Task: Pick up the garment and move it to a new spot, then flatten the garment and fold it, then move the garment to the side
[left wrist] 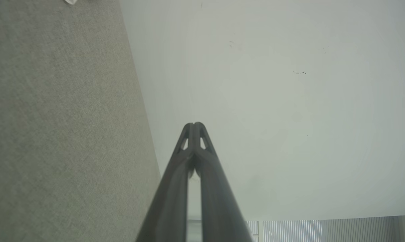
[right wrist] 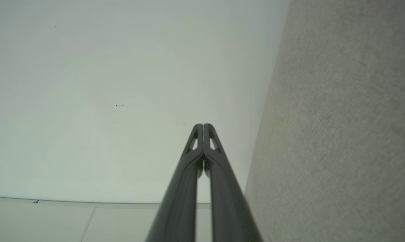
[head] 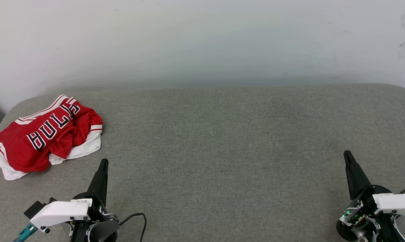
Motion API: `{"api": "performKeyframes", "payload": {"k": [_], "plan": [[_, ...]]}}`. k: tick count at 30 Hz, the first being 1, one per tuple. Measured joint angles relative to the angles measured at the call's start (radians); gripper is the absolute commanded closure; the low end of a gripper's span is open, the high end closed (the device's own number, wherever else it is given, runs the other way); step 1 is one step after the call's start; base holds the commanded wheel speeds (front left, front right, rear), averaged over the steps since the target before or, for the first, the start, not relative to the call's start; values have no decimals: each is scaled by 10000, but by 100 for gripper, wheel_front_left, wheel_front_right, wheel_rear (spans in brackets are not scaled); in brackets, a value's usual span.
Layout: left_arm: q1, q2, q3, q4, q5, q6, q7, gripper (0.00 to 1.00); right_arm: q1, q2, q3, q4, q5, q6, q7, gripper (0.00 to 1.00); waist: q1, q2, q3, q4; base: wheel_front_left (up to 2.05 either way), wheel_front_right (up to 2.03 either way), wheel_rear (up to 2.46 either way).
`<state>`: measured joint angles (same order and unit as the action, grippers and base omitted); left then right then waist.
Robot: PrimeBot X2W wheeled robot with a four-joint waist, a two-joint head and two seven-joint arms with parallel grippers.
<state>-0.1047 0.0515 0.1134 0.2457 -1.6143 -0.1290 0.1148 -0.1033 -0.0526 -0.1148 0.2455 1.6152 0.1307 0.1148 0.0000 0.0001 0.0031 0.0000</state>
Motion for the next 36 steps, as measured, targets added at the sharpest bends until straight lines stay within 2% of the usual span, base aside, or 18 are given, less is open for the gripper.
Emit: {"api": "performKeyframes", "payload": {"k": [36], "plan": [[0, -2, 0, 0, 2, 0, 0, 100, 0, 0, 0, 0, 0, 0, 0, 100, 0, 0, 0, 0, 0, 0, 0]]}}
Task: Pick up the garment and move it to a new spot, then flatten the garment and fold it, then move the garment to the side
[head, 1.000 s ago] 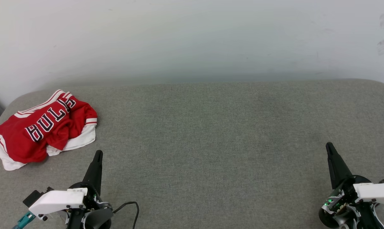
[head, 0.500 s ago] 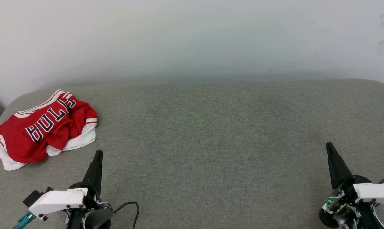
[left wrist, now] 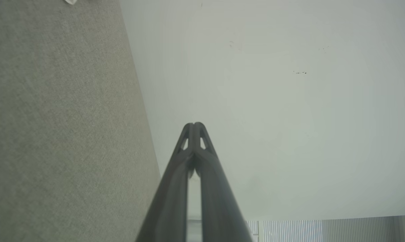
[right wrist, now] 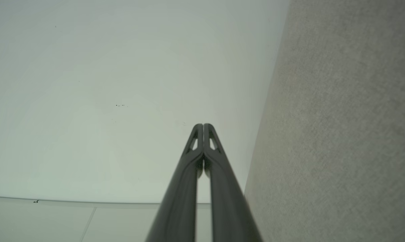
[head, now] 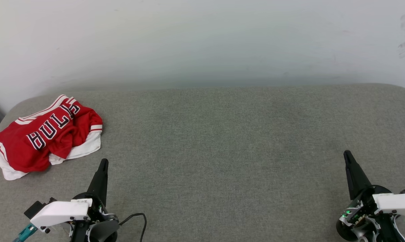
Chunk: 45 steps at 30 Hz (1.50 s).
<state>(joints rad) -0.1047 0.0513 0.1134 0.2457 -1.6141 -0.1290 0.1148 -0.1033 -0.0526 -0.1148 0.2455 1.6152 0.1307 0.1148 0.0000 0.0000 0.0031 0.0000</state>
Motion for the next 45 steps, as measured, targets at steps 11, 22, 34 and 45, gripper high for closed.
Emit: {"api": "performKeyframes", "payload": {"k": [11, 22, 34, 45], "plan": [[134, -21, -31, 176, -4, 12, -6, 0, 139, 4, 12, 186, 2, -2, -2, 0, 0, 0, 1, 0, 0, 0, 0], [596, -58, -117, 159, 291, 13, -435, 0, 481, 8, 299, 368, -123, -15, -443, 0, 0, 0, 3, -7, 0, 0, 0], [798, -52, 17, 67, 1407, 13, -972, 0, 572, 12, 288, 500, -1141, -15, -976, 0, 0, 0, -11, 11, 0, 0, 0], [967, -48, 826, -598, 3243, 15, -1407, 0, 593, 15, 81, -113, -3476, -15, -1411, 0, 0, 0, -33, 45, 0, 0, 0]]}}
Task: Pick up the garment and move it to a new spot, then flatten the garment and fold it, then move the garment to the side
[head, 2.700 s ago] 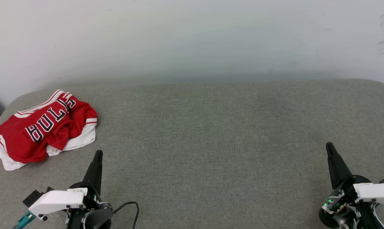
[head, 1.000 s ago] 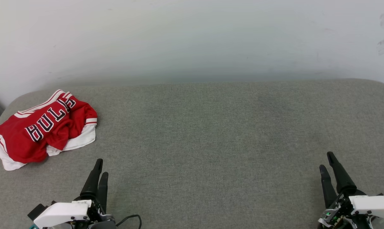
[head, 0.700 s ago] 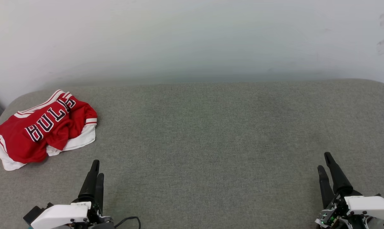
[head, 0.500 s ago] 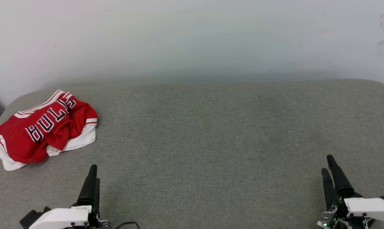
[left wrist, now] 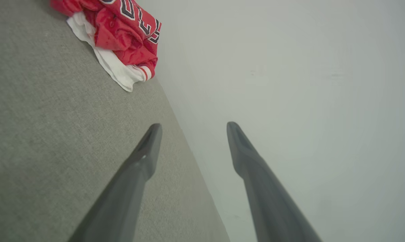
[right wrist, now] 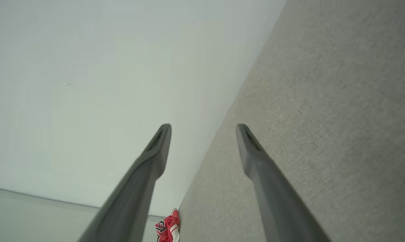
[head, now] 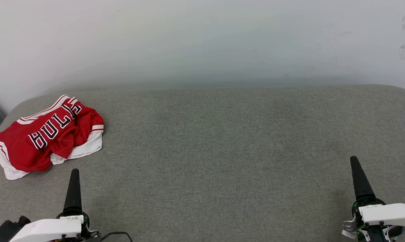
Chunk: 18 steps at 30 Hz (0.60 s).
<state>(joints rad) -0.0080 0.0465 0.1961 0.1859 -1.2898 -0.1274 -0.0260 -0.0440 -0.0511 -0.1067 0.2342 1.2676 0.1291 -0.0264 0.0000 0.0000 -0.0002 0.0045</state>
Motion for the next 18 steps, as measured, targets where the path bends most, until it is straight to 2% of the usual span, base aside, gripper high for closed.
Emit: {"api": "performKeyframes", "payload": {"k": [8, 15, 18], "plan": [[11, -4, -119, -1032, 1916, 420, -286, 0, 46, 2, 94, -855, -2504, 0, -278, 0, 0, 0, 41, 16, 0, 0, 0], [95, 2, -978, -1967, 3996, 1260, -499, 0, 39, 4, 587, -1839, -4830, 0, -516, 0, 0, 0, 93, 21, 0, 0, 0], [162, 4, -1375, -2186, 4765, 1486, -594, 0, 41, 4, 800, -2113, -5614, 0, -614, 0, 0, 0, 108, 23, 0, 0, 0]]}}
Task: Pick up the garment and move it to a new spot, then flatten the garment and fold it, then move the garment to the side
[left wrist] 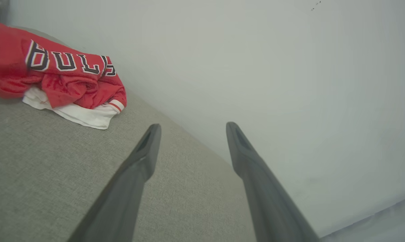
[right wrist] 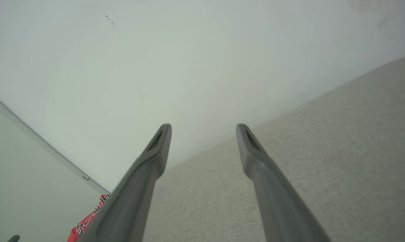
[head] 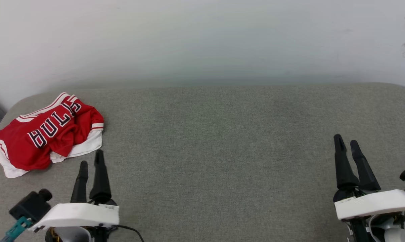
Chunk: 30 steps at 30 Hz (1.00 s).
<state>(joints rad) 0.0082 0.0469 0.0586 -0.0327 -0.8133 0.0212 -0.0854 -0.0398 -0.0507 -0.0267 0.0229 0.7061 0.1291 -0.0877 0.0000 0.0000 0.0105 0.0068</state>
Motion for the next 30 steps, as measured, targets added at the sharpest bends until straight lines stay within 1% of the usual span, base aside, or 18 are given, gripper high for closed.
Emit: {"api": "performKeyframes", "payload": {"k": [7, 10, 14, 20, 23, 30], "plan": [[100, 0, -608, -299, 1419, 138, -222, 0, 67, 0, 508, -236, -1381, 0, -192, 0, 0, 0, 21, 13, 0, 0, 0], [173, 71, -823, -408, 1975, 10, -318, 0, 89, 0, 658, -311, -1891, 0, -297, 0, 0, 0, 25, 16, 0, 0, 0], [238, 105, -922, -614, 2487, 150, -416, 0, 89, -2, 777, -479, -2527, 0, -401, 0, 0, 0, 47, 19, 0, 0, 0], [345, 219, -1124, -604, 3166, 155, -589, 0, 201, 0, 924, -533, -3530, 2, -548, 0, 0, 1, 51, 34, 0, 0, 0], [360, 349, -1346, -604, 3676, 347, -679, 0, 212, -2, 863, -529, -3986, 2, -629, 0, 0, 0, 49, 38, 0, 0, 0], [448, 566, -1935, -619, 4426, 800, -840, 0, 280, -2, 711, -474, -4903, 2, -805, 0, 0, 0, 44, 44, 0, 0, 0]]}}
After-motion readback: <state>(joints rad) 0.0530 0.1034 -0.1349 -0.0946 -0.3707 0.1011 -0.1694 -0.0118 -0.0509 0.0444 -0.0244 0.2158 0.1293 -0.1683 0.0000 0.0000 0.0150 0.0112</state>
